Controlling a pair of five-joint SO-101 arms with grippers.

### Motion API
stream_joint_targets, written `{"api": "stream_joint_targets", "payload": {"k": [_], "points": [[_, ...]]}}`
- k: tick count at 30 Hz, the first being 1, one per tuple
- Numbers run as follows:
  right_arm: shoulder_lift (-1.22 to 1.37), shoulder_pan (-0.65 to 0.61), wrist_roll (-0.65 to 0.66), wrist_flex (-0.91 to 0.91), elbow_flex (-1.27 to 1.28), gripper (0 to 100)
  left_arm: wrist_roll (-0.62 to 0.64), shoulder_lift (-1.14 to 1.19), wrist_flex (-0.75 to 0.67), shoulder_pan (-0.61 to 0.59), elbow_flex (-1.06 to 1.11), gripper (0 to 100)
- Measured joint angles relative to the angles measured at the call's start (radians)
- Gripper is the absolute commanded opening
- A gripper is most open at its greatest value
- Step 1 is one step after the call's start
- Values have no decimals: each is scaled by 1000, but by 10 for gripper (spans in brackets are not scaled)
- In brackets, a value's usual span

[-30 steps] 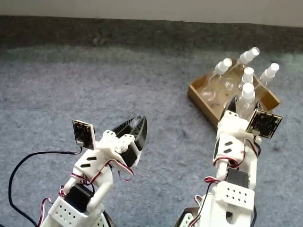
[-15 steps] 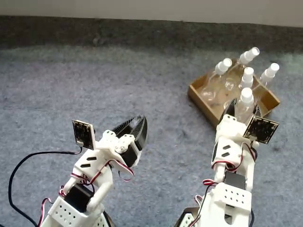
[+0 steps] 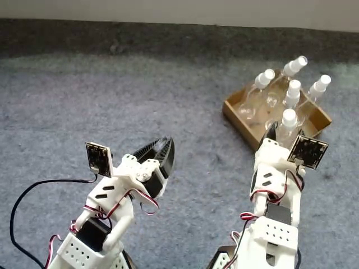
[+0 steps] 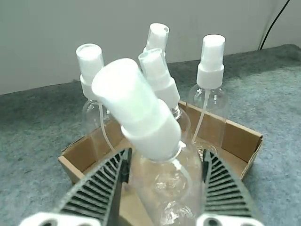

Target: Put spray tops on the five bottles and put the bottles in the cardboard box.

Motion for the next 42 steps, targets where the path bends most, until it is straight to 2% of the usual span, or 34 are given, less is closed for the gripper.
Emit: {"api": "stream_joint_targets", "payload": {"k": [8, 20, 42], "points": [[28, 0, 0, 6, -43, 151, 0, 0, 0, 0, 0, 5], [334, 0, 0, 6, -155, 151, 0, 0, 0, 0, 0, 5], [436, 0, 0, -5, -183, 153, 0, 0, 0, 0, 0, 5]]}}
